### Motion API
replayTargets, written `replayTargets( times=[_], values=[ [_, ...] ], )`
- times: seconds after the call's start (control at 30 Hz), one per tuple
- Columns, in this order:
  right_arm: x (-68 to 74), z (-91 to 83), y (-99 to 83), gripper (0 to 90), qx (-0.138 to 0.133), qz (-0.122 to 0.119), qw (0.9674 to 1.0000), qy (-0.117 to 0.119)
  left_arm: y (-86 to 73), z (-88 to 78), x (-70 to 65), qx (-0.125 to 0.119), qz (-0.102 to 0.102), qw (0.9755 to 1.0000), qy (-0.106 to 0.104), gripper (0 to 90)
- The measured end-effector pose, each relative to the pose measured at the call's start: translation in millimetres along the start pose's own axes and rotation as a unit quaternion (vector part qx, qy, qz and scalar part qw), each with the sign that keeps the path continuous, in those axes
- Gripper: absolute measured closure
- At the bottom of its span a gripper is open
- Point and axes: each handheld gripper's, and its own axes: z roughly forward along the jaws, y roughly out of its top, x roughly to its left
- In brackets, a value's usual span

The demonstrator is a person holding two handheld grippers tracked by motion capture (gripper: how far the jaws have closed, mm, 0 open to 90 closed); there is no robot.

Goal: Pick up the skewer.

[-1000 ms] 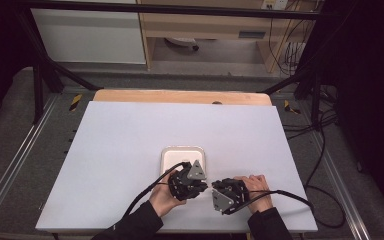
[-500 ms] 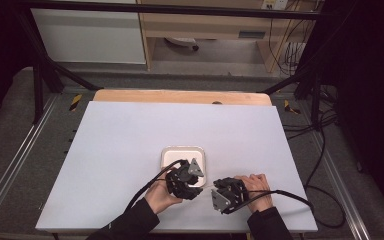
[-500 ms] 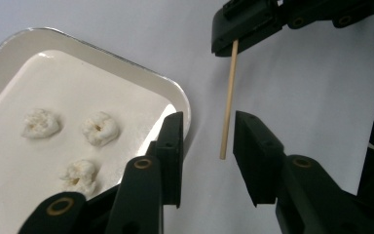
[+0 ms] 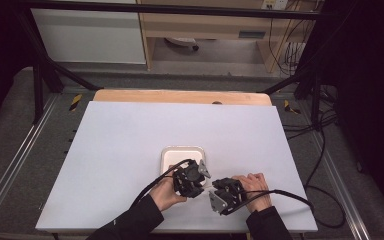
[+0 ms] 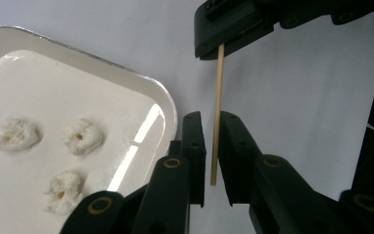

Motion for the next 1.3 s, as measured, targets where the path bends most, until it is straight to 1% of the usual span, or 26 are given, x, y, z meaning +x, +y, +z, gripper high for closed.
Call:
replayTargets(
  times=[0.03, 0.17, 0.37, 0.5, 0.6, 0.63, 0.7, 0.73, 0.77, 0.8, 0.83, 0.87, 0.9, 0.93, 0.97, 1.0, 1.03, 1.07, 1.1, 1.13, 1.17, 1.2, 1.27, 1.3],
  values=[
    [-0.2, 0.1, 0.8, 88.6, 0.001, -0.004, 1.0000, 0.000, 1.3, 0.8, -0.7, 0.003, 0.004, 1.0000, 0.001, 83.1],
    [-0.2, 0.0, 1.1, 88.6, 0.003, -0.007, 1.0000, 0.000, 4.1, 2.7, -3.5, 0.009, 0.011, 0.9999, 0.002, 86.3],
    [0.5, 0.3, 1.6, 88.4, 0.001, -0.014, 0.9999, -0.002, 6.1, 3.4, -5.3, 0.018, 0.013, 0.9997, 0.003, 87.9],
    [1.3, -0.2, 1.8, 88.3, 0.004, -0.010, 0.9999, -0.003, 6.1, 3.1, -6.0, 0.018, 0.016, 0.9997, 0.006, 88.2],
    [0.9, -0.1, 2.0, 88.0, 0.001, -0.009, 1.0000, -0.005, 5.6, 2.5, -6.3, 0.018, 0.018, 0.9997, 0.007, 88.3],
    [1.0, -0.1, 1.9, 87.7, 0.000, -0.006, 1.0000, -0.004, 5.3, 2.5, -6.4, 0.016, 0.018, 0.9997, 0.007, 88.4],
    [0.0, -0.8, 1.3, 83.6, -0.006, 0.013, 0.9999, -0.005, 4.4, 1.3, -6.5, 0.015, 0.020, 0.9996, 0.011, 88.4],
    [0.0, -0.8, 1.3, 83.6, -0.006, 0.013, 0.9999, -0.005, 3.3, 0.7, -6.3, 0.013, 0.020, 0.9996, 0.013, 88.4],
    [-1.0, -2.2, -0.4, 77.2, -0.013, 0.039, 0.9991, -0.013, 2.0, -0.6, -5.9, 0.013, 0.019, 0.9996, 0.013, 88.4],
    [-1.0, -2.2, -0.4, 77.2, -0.013, 0.039, 0.9991, -0.013, 0.3, -1.8, -4.9, 0.012, 0.019, 0.9997, 0.014, 88.4],
    [-2.5, -3.2, -1.6, 72.6, -0.018, 0.048, 0.9985, -0.017, -1.5, -3.0, -4.3, 0.010, 0.016, 0.9997, 0.016, 88.4],
    [-4.8, -5.2, -5.3, 63.4, -0.028, 0.087, 0.9955, -0.023, -3.8, -3.6, -3.7, 0.007, 0.011, 0.9999, 0.010, 88.3],
    [-4.8, -5.2, -5.3, 63.4, -0.028, 0.087, 0.9955, -0.023, -6.2, -4.5, -2.3, 0.003, 0.011, 0.9998, 0.014, 88.3],
    [-6.3, -6.2, -7.6, 60.2, -0.032, 0.103, 0.9938, -0.028, -8.8, -5.5, -1.5, -0.001, 0.007, 0.9999, 0.016, 88.3],
    [-7.1, -7.3, -9.6, 57.0, -0.035, 0.126, 0.9911, -0.024, -11.3, -7.0, 0.1, 0.001, 0.007, 0.9998, 0.019, 88.3],
    [-8.1, -8.1, -11.5, 54.5, -0.040, 0.145, 0.9884, -0.020, -13.6, -8.4, 1.8, 0.002, 0.006, 0.9996, 0.028, 88.3],
    [-8.7, -9.0, -13.3, 51.6, -0.042, 0.167, 0.9849, -0.017, -16.3, -9.0, 3.1, 0.001, 0.002, 0.9996, 0.028, 88.3],
    [-10.8, -9.3, -16.2, 48.9, -0.045, 0.178, 0.9829, -0.015, -18.8, -9.8, 4.4, -0.001, 0.000, 0.9996, 0.029, 88.3],
    [-12.0, -9.8, -18.5, 46.8, -0.048, 0.199, 0.9788, -0.011, -21.3, -10.7, 5.7, -0.002, -0.001, 0.9995, 0.030, 88.3],
    [-14.1, -10.5, -23.3, 41.2, -0.057, 0.240, 0.9691, -0.001, -23.9, -12.3, 6.2, -0.001, -0.005, 0.9994, 0.033, 88.2],
    [-14.1, -10.5, -23.3, 41.2, -0.057, 0.240, 0.9691, -0.001, -26.4, -13.3, 7.0, -0.005, -0.008, 0.9994, 0.034, 88.2],
    [-15.1, -10.4, -25.7, 39.2, -0.061, 0.259, 0.9640, 0.002, -28.7, -14.7, 7.9, -0.007, -0.009, 0.9993, 0.036, 88.2],
    [-16.4, -11.0, -31.2, 36.3, -0.070, 0.289, 0.9549, 0.008, -32.9, -17.1, 9.3, -0.014, -0.014, 0.9991, 0.038, 88.2],
    [-16.4, -11.5, -33.6, 34.1, -0.072, 0.305, 0.9497, 0.010, -34.9, -18.6, 9.8, -0.018, -0.015, 0.9989, 0.040, 88.2]
  ],
)
